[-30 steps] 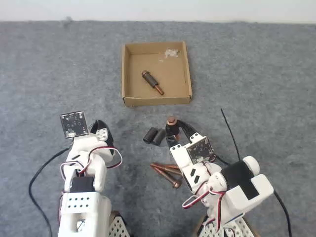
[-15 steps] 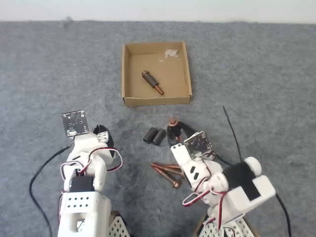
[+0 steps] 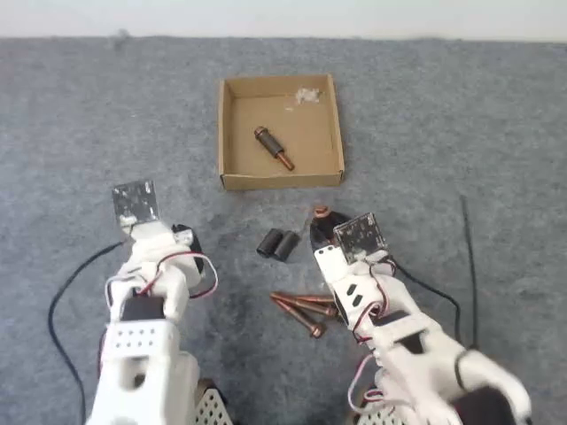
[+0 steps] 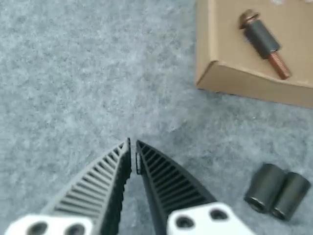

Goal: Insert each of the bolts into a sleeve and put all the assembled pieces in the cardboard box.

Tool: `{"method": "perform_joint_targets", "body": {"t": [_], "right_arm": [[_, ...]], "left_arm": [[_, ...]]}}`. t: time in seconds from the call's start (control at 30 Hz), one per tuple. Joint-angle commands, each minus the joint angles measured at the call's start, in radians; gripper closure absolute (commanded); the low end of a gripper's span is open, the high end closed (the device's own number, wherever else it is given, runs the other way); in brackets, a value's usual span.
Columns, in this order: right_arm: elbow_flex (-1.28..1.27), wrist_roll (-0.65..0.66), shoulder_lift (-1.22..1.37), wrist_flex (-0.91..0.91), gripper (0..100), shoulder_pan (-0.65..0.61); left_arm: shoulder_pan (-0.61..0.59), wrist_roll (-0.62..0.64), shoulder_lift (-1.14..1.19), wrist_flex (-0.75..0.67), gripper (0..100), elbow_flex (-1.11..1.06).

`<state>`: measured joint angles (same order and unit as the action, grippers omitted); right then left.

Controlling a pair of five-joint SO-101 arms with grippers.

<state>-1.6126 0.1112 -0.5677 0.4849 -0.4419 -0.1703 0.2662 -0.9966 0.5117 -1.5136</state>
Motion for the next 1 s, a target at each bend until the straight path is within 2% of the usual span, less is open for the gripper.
{"method": "perform_joint_targets", "body": {"t": [0.0,0.17,0.33,0.43,0.63,0.87,0.97], "right_arm": [[0.040,0.009,-0.231,-0.223,99.2,0.012],[0.141,0.009,-0.380,-0.561,99.2,0.044],[0.359,0.006,-0.334,-0.840,99.2,0.104],[0.511,0.005,-0.237,-0.963,99.2,0.113],[0.842,0.005,0.050,-1.158,99.2,0.114],[1.290,0.006,0.352,-1.388,98.9,0.113],[1.501,0.009,0.489,-1.468,98.9,0.110]], "left_arm": [[-0.049,-0.011,0.261,-0.029,99,0.180],[-0.081,-0.014,0.453,-0.029,99,0.298],[-0.109,-0.014,0.506,-0.029,99,0.340],[-0.110,-0.029,0.506,-0.031,99,0.341],[-0.135,-0.184,0.505,-0.028,99,0.352],[-0.180,-0.190,0.514,-0.031,98,0.378],[-0.180,-0.190,0.514,-0.031,94,0.378]]}}
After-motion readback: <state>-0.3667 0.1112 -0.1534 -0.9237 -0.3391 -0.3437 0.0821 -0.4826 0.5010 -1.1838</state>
